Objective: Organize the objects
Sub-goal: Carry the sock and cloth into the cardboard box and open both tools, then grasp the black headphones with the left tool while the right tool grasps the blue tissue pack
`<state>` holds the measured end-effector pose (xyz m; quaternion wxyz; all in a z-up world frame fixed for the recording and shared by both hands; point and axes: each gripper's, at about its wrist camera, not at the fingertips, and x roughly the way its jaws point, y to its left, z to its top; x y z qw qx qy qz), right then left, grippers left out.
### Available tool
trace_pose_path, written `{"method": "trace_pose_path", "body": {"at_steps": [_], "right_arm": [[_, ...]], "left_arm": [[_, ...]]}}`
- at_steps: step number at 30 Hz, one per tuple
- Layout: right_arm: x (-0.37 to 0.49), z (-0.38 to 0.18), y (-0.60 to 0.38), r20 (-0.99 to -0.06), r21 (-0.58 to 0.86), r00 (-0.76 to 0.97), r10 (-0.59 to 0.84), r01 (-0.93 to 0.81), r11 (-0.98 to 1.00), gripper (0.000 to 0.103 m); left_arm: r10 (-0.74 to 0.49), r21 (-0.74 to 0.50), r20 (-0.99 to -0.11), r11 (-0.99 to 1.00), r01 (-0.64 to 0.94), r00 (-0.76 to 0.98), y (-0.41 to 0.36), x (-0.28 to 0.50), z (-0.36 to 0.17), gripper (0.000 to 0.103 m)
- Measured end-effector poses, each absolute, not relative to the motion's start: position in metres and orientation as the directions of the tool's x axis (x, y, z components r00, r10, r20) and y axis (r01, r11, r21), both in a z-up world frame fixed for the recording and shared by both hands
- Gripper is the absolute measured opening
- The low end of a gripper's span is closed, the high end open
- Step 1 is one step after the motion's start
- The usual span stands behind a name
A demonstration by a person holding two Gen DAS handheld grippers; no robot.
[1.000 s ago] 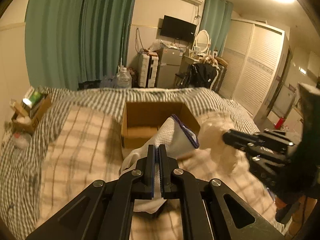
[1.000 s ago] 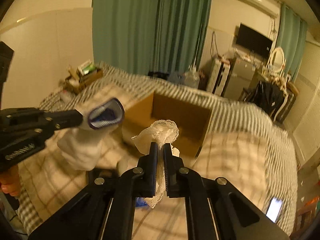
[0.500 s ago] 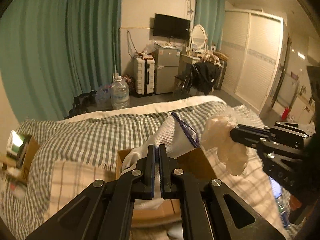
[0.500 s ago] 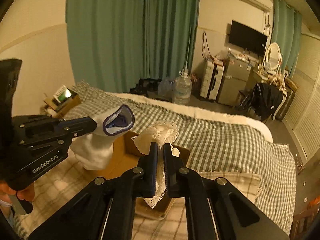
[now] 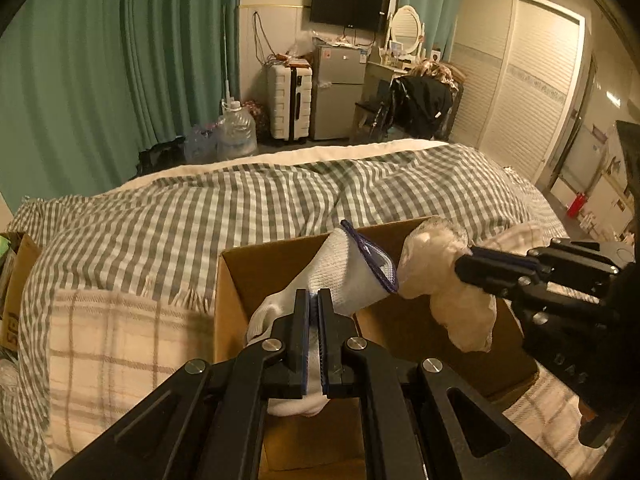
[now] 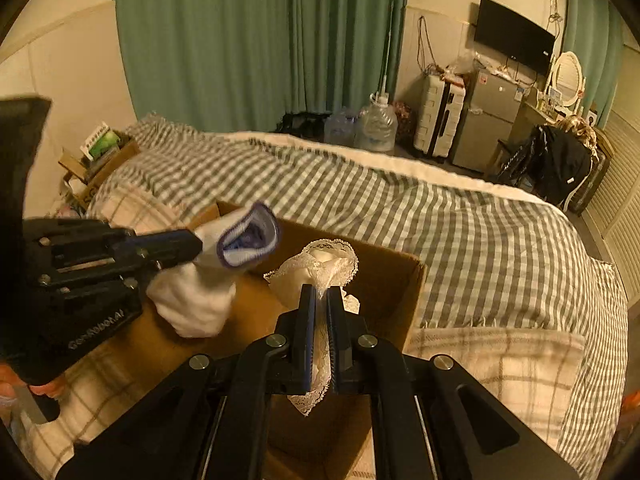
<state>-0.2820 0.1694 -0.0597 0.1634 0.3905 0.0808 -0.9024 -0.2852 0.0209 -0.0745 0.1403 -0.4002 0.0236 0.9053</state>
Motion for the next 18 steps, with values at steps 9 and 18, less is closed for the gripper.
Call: {"method": "trace_pose_path", "body": {"at_steps": [9,18], "right_arm": [[-0.238,-0.002,0.185,-0.672,-0.011,-0.707,-0.220,0.306,-0.952,0.058],[-0.153,0.076,0.220,-0.610,-0.018,-0.772,-0.179,0.239,-0.971,0.089]], "left_arm": [[0.152,0.012,-0.684,-0.975,-0.220,-0.713,0.013,-0.242,-0.026,0.073],[0.099,0.069,-0.621,-0.981,-0.180,-0.778,-0.011,-0.156,0.033,0.098]]}}
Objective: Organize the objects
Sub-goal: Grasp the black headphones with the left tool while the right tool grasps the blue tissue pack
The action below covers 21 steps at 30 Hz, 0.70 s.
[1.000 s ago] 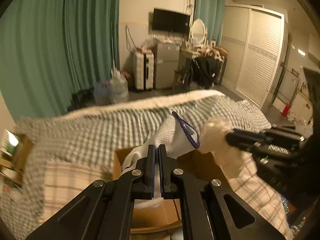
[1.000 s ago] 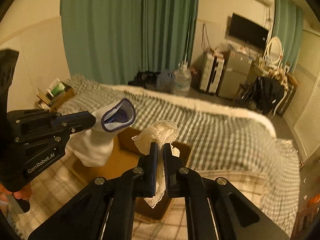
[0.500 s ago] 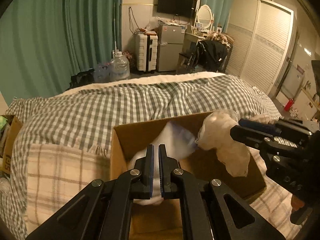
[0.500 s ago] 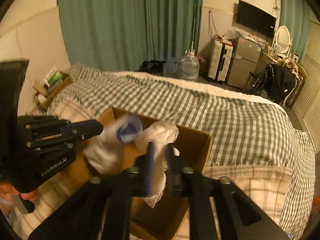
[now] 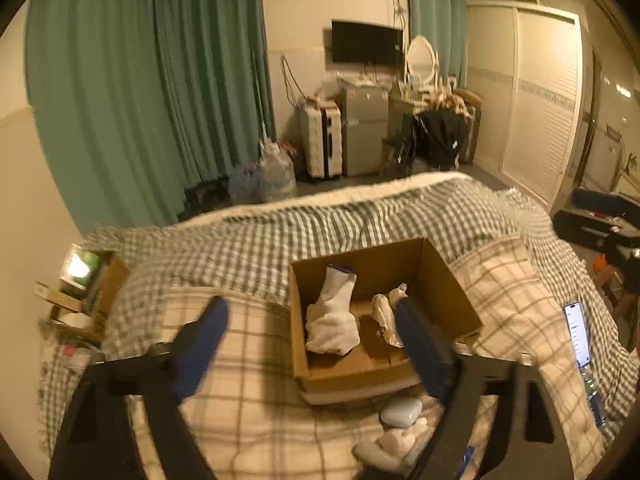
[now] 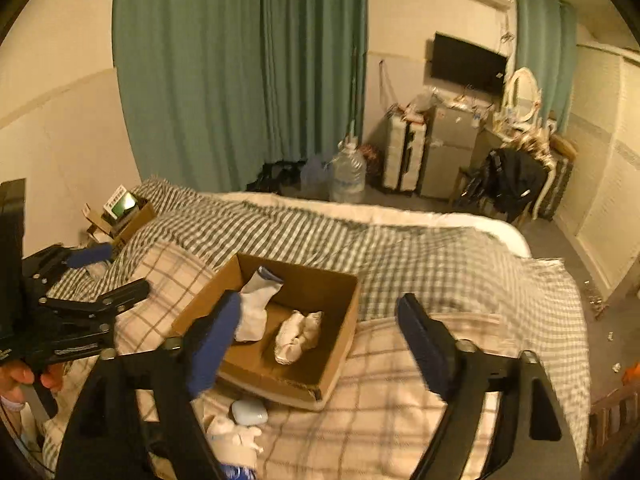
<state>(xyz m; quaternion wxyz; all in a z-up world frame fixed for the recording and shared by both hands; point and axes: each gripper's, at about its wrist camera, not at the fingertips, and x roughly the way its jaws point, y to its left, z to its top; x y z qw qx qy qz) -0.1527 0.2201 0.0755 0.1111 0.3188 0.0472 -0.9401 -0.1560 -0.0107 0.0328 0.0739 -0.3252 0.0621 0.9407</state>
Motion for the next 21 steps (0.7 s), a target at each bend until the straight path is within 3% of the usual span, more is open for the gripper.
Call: {"method": "trace_pose_path", "body": {"at_steps": [1,7,12,16,21], "right_arm": [[-0.140,0.086,0.223,-0.595,-0.035,-0.787,-0.161,0.226,-0.973,0.092],[-0.087,0.113,0.229,-0.566,-0.115,-0.819,-0.095,0.192,-0.975,0.096],[-0.042,0.111,0.223,-0.535,-0.139,-0.838,-0.106,0.211,-0.968,0.096],[-0.020,0.085,0.210,-0.507,-0.130,-0.847,-0.161,0.260,-0.957,0.096],[-0.018,0.020,0.191,-0.546,-0.129,-0.823,-0.157,0.268,-0.955,0.096]], "left_arm": [[0.092,0.072,-0.606,-0.983,-0.169,-0.790,-0.013,-0.146,0.039,0.103],[0.046,0.094,-0.532,-0.989,-0.113,-0.846,-0.026,-0.091,0.066,0.103],[0.036,0.075,-0.524,-0.993,-0.088,-0.851,-0.036,-0.057,0.062,0.103],[0.029,0.049,-0.540,-0.997,-0.065,-0.841,-0.035,-0.039,0.034,0.103],[0.012,0.038,-0.585,-0.998,-0.042,-0.811,-0.028,-0.028,-0.028,0.103]]}}
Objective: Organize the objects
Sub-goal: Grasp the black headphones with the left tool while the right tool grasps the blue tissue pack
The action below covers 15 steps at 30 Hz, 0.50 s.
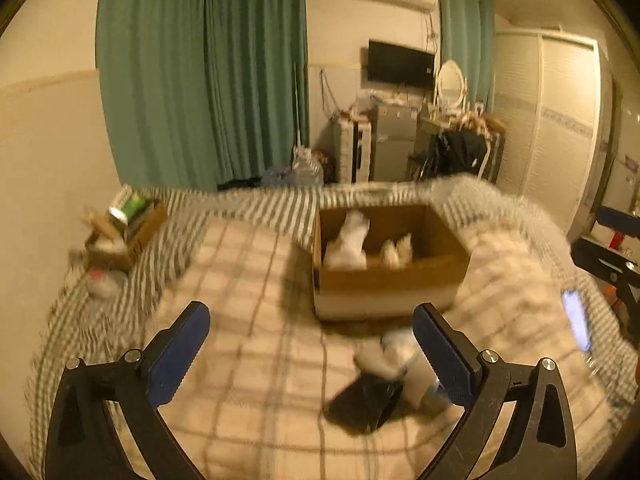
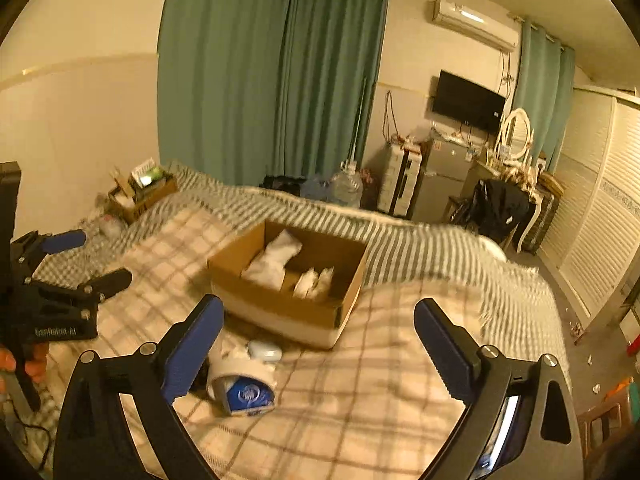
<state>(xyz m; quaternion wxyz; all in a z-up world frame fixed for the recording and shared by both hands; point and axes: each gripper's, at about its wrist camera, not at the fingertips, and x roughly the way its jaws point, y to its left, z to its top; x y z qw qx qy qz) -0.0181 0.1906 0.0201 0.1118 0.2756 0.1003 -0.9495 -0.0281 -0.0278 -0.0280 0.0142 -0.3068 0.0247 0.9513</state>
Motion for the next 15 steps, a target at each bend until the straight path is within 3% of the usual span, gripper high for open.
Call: {"method": "trace_pose_path", "body": {"at_steps": [6,9,12,14,15], "right_arm": [[-0.036,-0.055,0.181,-0.644,-0.102,-0.752,-0.140,0.267,-0.958,0.096],[-0.042,-0.087,0.185,-0.697,-0.033,-0.693,-0.184,0.288,-0.957,0.096],[-0.050,-0.111,0.185,-0.744,0.008,-0.636,-0.205,0.298,-0.955,0.096],[-0.051,-0.115,0.185,-0.755,0.019,-0.621,-0.211,0.300,-0.954,0.096],[-0.051,-0.115,0.184,-0.754,0.016,-0.623,-0.208,0.300,-0.954,0.096]], "left_arm": [[0.005,0.072,-0.692,-0.994,-0.077,-0.722,-0.011,-0.026,-0.101,0.103],[-0.037,0.139,-0.716,-0.986,-0.090,-0.697,0.002,-0.026,-0.119,0.103],[0.005,0.121,-0.752,-0.982,-0.144,-0.660,0.009,-0.034,-0.128,0.103],[-0.015,0.121,-0.763,-0.985,-0.120,-0.646,0.007,-0.043,-0.131,0.094],[-0.012,0.111,-0.769,-0.987,-0.116,-0.639,0.006,-0.048,-0.131,0.082]]}}
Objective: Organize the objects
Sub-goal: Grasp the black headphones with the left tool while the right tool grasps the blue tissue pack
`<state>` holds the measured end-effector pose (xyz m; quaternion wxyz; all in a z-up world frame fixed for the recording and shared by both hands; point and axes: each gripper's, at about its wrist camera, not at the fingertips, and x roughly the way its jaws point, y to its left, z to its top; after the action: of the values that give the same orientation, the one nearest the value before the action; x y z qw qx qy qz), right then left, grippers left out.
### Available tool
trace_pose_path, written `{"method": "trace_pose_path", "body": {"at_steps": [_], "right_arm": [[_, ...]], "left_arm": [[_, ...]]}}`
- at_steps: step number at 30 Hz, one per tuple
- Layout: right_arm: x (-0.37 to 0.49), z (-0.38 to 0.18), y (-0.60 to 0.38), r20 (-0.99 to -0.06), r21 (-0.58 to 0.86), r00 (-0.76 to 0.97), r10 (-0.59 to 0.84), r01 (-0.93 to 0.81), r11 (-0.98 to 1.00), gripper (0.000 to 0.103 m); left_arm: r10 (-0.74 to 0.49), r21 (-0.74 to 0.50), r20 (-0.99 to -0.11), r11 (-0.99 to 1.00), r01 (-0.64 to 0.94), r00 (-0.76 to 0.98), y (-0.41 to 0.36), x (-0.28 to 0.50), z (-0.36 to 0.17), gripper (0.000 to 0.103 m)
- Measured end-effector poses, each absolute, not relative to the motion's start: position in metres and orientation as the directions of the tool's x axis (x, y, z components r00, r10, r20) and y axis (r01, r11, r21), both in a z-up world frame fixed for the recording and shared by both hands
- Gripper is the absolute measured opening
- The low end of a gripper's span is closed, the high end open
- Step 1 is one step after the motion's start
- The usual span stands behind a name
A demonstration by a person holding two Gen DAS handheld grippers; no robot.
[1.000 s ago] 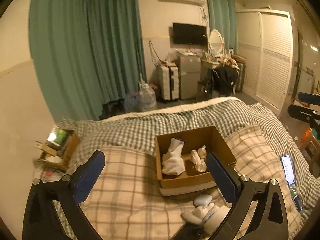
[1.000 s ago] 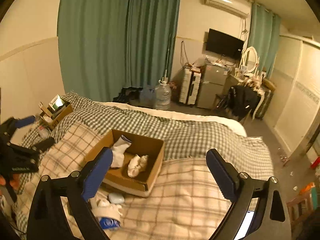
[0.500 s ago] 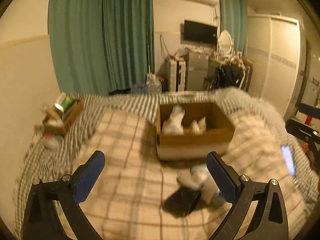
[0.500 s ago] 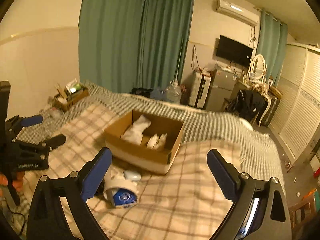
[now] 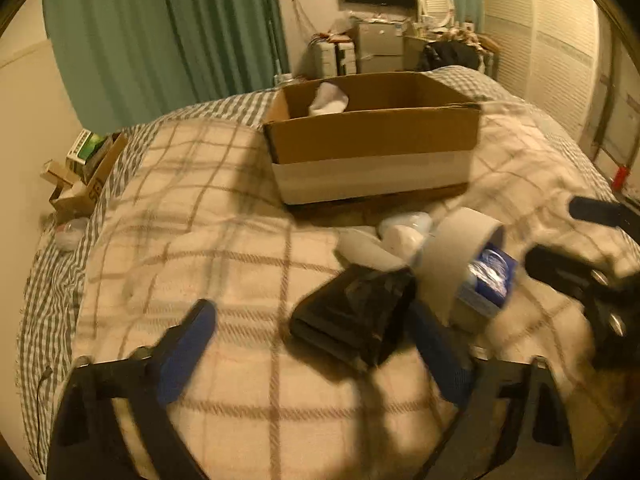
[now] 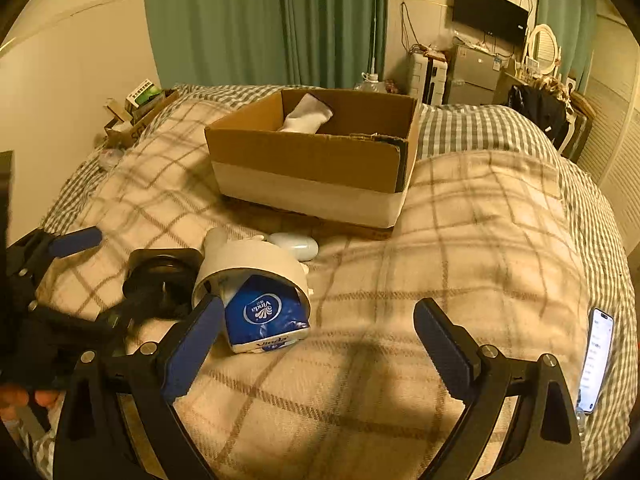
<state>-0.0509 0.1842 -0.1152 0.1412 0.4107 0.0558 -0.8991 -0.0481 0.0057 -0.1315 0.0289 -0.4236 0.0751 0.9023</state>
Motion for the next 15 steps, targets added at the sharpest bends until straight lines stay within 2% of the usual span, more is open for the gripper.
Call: {"method": "trace_pose_path", "body": {"at_steps": [1,2,3,8,11,15], "right_arm": [[-0.050,-0.114,0.183,-0.754,0.011,-0.624,-0.206,0.301,-0.953,0.096],[-0.049,-0.114,0.182,-0.755,0.005,-0.623,-0.204,0.307,-0.952,0.096],[-0.049,-0.116,0.179,-0.759,-0.004,-0.619,-0.202,0.314,-0.949,0.096],[-0.051,-0.124,0.160,-0.783,-0.047,-0.591,-0.193,0.366,-0.930,0.093],[-0.056,-0.133,0.149,-0.807,-0.073,-0.564,-0.174,0.388,-0.919,0.088],[-0.066,-0.146,0.138,-0.834,-0.077,-0.524,-0.169,0.415,-0.907,0.072]], "left_arm": [[0.009,0.084,-0.781,-0.989,-0.119,-0.624,0.004,-0.053,-0.134,0.068],[0.030,0.063,-0.791,-0.990,-0.130,-0.611,0.003,-0.056,-0.137,0.059],[0.047,0.044,-0.802,-0.990,-0.137,-0.596,0.003,-0.058,-0.141,0.043],[0.029,0.053,-0.762,-0.993,-0.107,-0.647,-0.002,-0.047,-0.131,0.040],[0.029,0.027,-0.744,-0.997,-0.073,-0.668,-0.011,-0.042,-0.121,0.039],[0.025,0.018,-0.735,-0.998,-0.056,-0.678,-0.017,-0.038,-0.115,0.039]]}}
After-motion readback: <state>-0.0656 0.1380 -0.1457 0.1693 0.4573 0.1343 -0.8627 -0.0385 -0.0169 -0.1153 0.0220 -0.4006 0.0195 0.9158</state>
